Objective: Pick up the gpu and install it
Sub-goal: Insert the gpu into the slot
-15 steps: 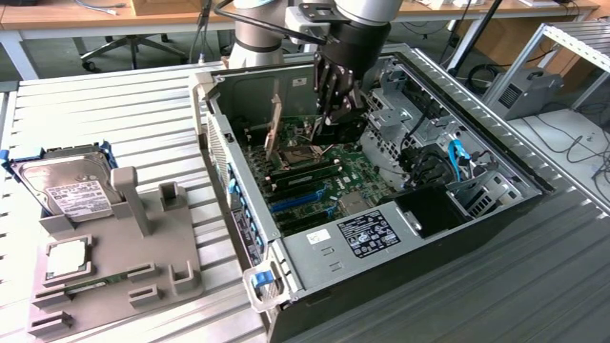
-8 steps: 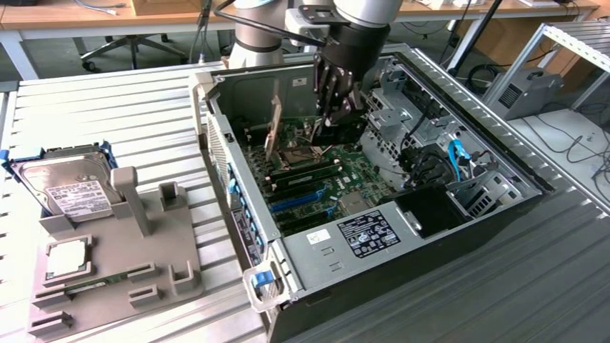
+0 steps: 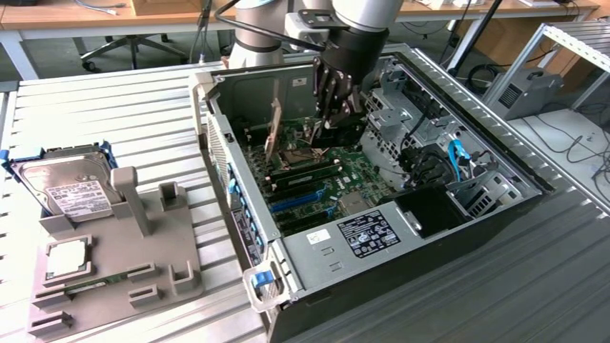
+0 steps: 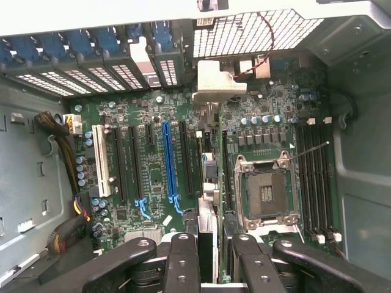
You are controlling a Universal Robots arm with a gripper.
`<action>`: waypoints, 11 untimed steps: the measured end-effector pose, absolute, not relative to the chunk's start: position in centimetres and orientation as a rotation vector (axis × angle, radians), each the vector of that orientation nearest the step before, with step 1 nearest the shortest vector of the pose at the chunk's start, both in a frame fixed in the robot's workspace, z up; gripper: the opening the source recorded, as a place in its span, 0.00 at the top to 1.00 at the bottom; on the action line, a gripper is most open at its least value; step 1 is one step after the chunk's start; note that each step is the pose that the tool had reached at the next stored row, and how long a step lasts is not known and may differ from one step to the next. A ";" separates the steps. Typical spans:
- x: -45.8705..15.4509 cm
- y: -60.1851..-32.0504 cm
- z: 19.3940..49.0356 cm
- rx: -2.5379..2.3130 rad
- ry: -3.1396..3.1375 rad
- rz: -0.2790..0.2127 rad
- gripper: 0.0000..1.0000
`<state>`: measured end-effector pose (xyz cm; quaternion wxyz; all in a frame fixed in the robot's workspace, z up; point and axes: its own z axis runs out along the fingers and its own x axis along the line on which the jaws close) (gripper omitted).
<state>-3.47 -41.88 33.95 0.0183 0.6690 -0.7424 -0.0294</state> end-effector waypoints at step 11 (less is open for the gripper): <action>-3.5 -41.9 33.7 2.078 -2.306 -0.091 0.74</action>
